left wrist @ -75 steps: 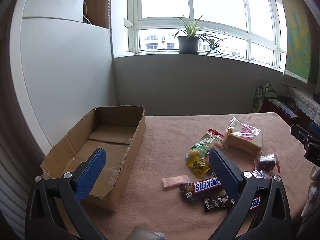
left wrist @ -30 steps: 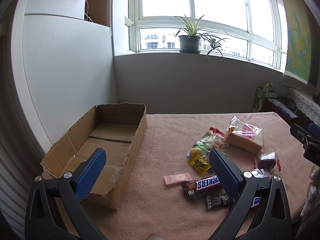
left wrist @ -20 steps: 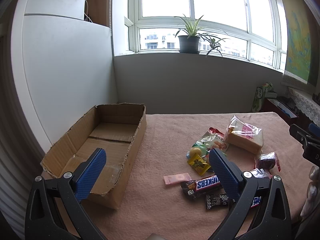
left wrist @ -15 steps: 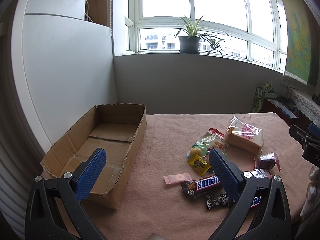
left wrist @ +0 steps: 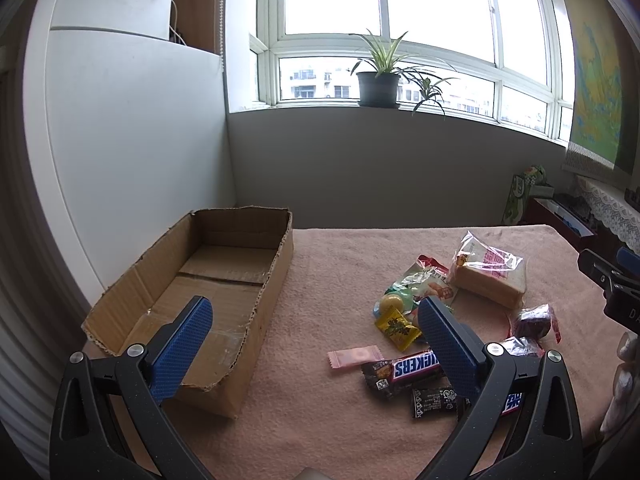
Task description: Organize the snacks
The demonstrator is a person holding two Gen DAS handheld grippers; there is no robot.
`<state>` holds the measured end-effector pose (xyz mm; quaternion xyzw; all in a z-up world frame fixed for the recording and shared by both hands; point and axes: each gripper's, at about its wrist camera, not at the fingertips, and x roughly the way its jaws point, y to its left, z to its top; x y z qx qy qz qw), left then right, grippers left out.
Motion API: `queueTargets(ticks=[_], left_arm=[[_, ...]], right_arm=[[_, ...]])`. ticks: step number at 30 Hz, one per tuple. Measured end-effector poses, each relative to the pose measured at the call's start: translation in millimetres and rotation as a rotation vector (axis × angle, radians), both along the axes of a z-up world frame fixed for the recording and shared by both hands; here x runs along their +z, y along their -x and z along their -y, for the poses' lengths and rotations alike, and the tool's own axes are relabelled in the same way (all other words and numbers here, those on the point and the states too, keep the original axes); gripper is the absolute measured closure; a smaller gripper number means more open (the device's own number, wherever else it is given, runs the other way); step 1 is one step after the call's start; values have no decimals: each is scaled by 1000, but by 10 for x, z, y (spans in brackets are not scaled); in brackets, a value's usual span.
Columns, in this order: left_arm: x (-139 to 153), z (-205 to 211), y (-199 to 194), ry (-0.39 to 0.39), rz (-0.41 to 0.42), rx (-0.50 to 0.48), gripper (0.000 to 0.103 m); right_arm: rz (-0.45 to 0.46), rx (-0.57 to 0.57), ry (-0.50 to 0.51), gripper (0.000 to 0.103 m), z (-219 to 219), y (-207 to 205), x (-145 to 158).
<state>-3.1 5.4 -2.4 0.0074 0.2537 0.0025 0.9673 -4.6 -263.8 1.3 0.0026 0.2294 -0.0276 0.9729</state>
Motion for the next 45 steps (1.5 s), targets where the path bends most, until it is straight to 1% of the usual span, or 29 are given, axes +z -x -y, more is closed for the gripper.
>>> queueTargets(ticks=[17, 24, 32, 36, 39, 41, 42, 44, 45], left_arm=[[-23, 8, 6, -5, -6, -12, 1], [-63, -7, -12, -4, -25, -29, 1], [-110, -26, -34, 5, -44, -41, 1], [-134, 3, -44, 3, -55, -59, 3], [-199, 38, -70, 12, -91, -86, 9], [-243, 66, -80, 6, -109, -100, 11], [-263, 79, -87, 4, -119, -108, 13], [-297, 91, -102, 10, -142, -127, 15], [-316, 94, -111, 16, -155, -136, 17]], right_arm=[[-20, -3, 16, 0, 23, 0, -53], [-31, -2, 7, 0, 126, -2, -66], [-70, 10, -30, 0, 251, -35, -116], [-86, 46, -51, 0, 245, -36, -132], [-102, 97, -52, 0, 179, -37, -158], [-122, 135, -60, 0, 133, -51, -188], [-134, 155, -68, 2, 110, -58, -213], [-169, 198, -85, 10, 66, -91, -261], [-189, 222, -99, 11, 43, -108, -292]])
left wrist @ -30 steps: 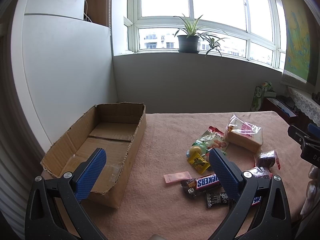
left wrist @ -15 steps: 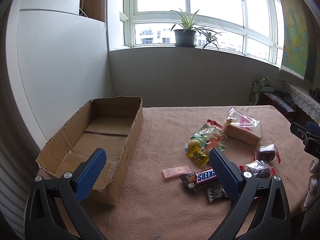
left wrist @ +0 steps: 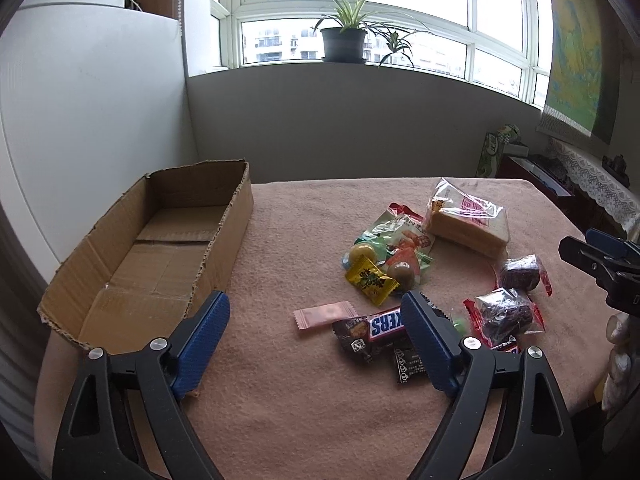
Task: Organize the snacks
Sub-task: 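Grasp the Snickers bar with the left gripper while the right gripper grasps a bag of dried fruit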
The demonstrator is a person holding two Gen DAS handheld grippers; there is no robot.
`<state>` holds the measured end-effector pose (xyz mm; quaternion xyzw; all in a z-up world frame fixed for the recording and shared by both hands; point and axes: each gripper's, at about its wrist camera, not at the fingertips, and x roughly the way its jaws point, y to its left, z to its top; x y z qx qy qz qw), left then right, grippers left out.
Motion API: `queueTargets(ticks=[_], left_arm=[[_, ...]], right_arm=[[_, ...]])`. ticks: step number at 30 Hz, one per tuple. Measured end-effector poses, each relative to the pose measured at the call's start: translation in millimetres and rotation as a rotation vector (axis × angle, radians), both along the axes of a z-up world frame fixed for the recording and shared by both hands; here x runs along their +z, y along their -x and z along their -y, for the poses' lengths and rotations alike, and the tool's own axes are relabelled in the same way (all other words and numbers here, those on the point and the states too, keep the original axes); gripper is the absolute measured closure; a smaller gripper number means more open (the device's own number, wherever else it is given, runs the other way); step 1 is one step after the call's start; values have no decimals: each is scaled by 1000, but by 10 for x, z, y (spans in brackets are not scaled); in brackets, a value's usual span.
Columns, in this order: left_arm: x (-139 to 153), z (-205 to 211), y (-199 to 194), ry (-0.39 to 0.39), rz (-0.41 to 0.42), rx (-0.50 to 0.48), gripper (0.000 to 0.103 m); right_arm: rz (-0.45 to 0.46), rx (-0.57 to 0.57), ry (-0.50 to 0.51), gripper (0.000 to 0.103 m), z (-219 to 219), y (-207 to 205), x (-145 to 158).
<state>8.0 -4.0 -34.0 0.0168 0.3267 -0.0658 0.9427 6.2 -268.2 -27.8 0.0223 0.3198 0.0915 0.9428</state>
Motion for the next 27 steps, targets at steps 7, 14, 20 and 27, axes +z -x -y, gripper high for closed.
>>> queueTargets(ticks=[7, 14, 20, 27], left_arm=[[-130, 42, -65, 16, -85, -75, 28], [-203, 131, -158, 3, -159, -171, 28], [-287, 281, -281, -51, -197, -218, 28], [-318, 315, -397, -83, -203, -227, 29]], right_arm=[[-82, 162, -27, 12, -59, -65, -157], [-144, 256, -19, 27, -1, -157, -261], [-166, 314, -15, 27, -55, -249, -303], [-192, 379, 9, 29, -196, -210, -366]])
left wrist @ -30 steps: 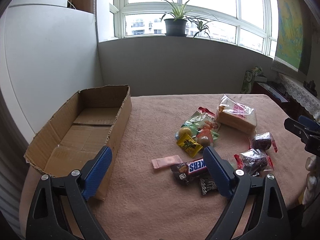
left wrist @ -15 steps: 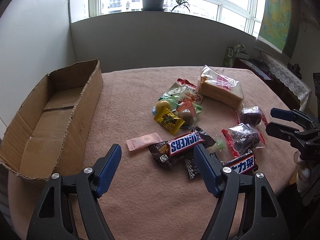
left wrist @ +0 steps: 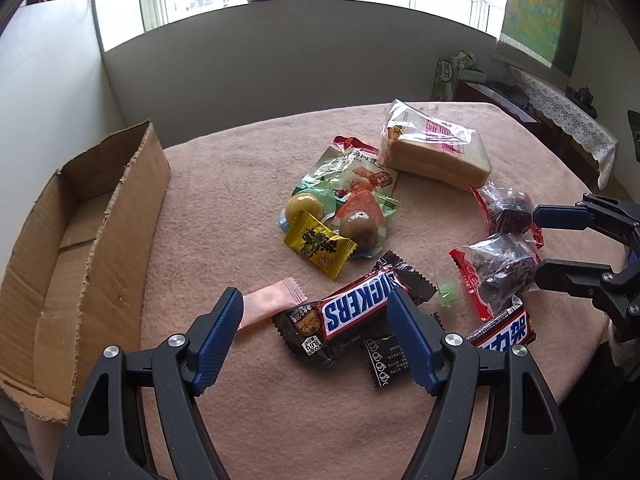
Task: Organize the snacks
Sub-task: 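Grasp the Snickers bar with the left gripper while the right gripper grasps a bag of dried fruit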
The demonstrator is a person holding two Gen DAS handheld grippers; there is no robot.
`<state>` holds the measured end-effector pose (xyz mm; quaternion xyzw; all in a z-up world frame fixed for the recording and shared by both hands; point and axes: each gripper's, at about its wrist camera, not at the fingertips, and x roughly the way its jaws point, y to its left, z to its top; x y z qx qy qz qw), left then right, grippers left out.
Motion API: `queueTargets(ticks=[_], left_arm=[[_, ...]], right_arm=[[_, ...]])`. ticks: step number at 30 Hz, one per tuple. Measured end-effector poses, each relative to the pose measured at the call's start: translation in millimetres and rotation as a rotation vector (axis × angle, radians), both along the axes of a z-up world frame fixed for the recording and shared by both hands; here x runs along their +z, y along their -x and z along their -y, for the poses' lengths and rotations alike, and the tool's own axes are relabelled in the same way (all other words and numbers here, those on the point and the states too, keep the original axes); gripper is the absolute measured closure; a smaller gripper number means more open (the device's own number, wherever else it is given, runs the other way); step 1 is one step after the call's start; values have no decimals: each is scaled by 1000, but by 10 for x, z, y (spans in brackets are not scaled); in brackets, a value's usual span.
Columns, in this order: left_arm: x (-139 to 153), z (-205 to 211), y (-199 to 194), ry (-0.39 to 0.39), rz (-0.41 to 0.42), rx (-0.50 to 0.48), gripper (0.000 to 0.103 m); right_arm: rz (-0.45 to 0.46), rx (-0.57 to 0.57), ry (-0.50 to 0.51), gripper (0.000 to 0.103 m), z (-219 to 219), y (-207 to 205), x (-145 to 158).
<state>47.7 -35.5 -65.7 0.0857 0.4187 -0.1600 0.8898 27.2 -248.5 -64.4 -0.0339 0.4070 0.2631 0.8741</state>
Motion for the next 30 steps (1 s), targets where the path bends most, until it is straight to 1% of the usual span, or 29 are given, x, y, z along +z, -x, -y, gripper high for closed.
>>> queueTargets(ticks=[2, 4, 6, 9, 13, 16, 17, 18, 21, 22, 24, 25, 27, 30], left_arm=[[-9, 17, -21, -3, -2, -10, 29], [-4, 46, -31, -9, 4, -21, 29], [-9, 68, -58, -6, 1, -30, 29], [-20, 90, -74, 3, -11, -44, 34], [-49, 146, -30, -1, -29, -79, 36], [-80, 186, -12, -24, -23, -87, 37], [-79, 189, -21, -18, -27, -87, 40], [-76, 187, -37, -9, -34, -88, 45], [-92, 203, -54, -5, -42, -94, 51], [-94, 213, -45, -7, -40, -99, 55], [-91, 238, -15, -9, -38, -113, 61], [-95, 246, 3, -17, -30, -114, 62], [-96, 251, 13, -22, -25, -115, 63], [-96, 223, -1, -6, -36, -108, 68]], right_arm=[[-19, 12, 23, 35, -61, -31, -61], [-20, 12, 45, 35, -95, -60, -98], [-26, 14, 37, 35, -99, -94, -114], [-23, 10, 38, 35, -102, -105, -125], [-9, 20, 53, 35, -126, -72, -124], [-16, 17, 61, 34, -153, -99, -144], [-19, 17, 67, 34, -168, -106, -157], [-22, 17, 80, 34, -192, -116, -178], [-14, 17, 106, 34, -238, -123, -202], [-16, 15, 103, 34, -236, -127, -203], [-18, 4, 92, 42, -205, -130, -203], [-21, -4, 82, 45, -182, -138, -199], [-34, -9, 50, 47, -128, -148, -187], [-46, -18, 20, 49, -82, -157, -174]])
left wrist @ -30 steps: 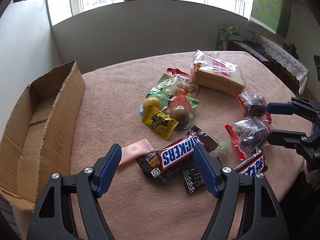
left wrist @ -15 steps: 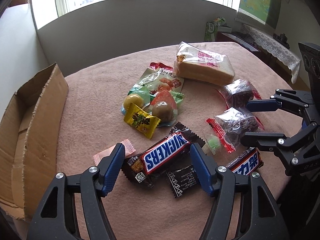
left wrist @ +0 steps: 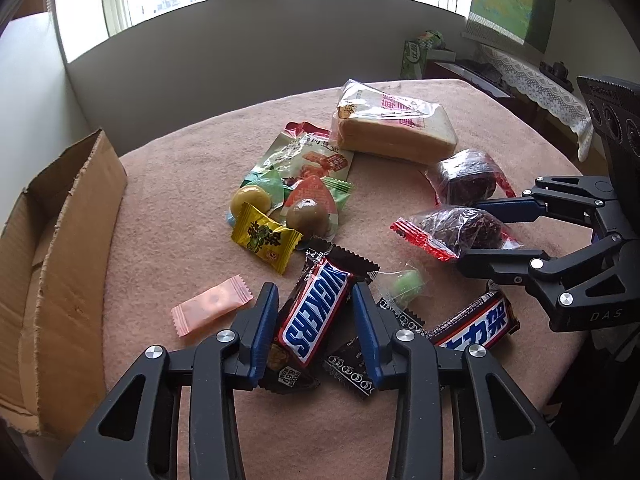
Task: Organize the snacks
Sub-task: 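Grasp the Snickers bar with the left gripper while the right gripper grasps a bag of dried fruit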
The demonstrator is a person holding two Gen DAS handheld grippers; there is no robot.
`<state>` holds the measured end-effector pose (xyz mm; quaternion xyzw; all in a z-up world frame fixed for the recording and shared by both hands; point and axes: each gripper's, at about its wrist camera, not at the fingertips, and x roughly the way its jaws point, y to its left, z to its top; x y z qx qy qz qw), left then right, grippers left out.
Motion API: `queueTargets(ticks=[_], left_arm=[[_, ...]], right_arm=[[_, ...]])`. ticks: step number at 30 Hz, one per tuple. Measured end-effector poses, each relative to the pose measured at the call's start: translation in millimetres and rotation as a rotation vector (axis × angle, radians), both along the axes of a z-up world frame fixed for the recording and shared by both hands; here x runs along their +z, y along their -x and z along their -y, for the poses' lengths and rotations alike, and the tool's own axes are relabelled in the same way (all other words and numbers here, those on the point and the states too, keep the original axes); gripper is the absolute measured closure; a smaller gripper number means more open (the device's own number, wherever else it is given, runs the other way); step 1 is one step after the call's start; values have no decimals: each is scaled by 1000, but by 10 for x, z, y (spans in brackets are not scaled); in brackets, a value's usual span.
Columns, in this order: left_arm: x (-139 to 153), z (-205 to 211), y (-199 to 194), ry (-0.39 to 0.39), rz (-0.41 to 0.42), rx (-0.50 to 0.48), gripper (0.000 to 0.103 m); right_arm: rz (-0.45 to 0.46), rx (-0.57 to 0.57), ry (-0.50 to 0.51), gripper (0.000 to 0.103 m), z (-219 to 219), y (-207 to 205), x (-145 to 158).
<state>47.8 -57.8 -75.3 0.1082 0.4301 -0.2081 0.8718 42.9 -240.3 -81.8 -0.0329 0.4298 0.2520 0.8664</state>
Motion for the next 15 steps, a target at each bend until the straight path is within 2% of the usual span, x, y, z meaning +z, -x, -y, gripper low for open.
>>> queueTargets(ticks=[7, 15], left_arm=[[-47, -24, 2, -7, -5, 5, 71], [51, -172, -7, 49, -1, 77, 73]], right_arm=[[16, -8, 39, 50, -73, 21, 15], [-11, -50, -99, 51, 83, -3, 120]])
